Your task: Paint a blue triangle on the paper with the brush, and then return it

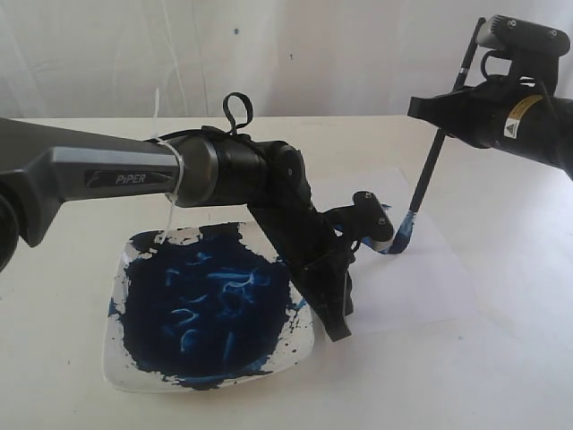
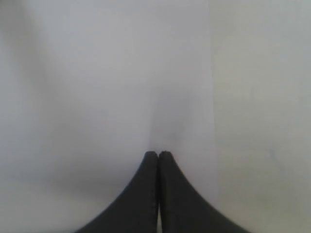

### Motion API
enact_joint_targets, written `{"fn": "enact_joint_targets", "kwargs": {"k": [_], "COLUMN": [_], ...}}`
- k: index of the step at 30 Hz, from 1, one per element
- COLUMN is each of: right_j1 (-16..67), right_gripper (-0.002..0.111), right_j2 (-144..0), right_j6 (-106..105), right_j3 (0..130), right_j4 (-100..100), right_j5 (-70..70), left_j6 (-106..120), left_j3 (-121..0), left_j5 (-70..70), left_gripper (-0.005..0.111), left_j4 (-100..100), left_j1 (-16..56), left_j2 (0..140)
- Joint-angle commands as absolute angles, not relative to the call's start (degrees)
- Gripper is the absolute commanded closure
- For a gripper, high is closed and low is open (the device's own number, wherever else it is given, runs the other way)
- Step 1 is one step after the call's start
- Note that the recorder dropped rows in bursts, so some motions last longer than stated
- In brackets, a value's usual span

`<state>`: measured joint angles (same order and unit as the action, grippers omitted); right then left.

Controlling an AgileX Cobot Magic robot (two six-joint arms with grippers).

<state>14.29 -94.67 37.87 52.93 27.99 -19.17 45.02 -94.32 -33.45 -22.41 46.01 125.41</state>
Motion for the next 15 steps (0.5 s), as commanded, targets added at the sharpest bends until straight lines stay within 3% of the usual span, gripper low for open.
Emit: {"fn": "enact_joint_targets", "kwargs": {"k": [1,15], "right_j1": [14.27,14.06], "right_gripper": [0.108,0.108], "right_j2": [-93.16,-90.07], "right_j6": [37.22,31.97], "right_j3": [52.58,52.58], "right_j4": [28.09,28.09], "right_j5": [-18.15,-24.59], "left_j6": [44.94,44.94], "left_j3": [-94.43,-94.43], "left_j5": [-34.19,-34.19], "left_gripper": [0.107,0.107], "left_j4": [-22.72,-22.72], "left_j1": [46.39,46.39], "left_j2": [125.88,125.88]}}
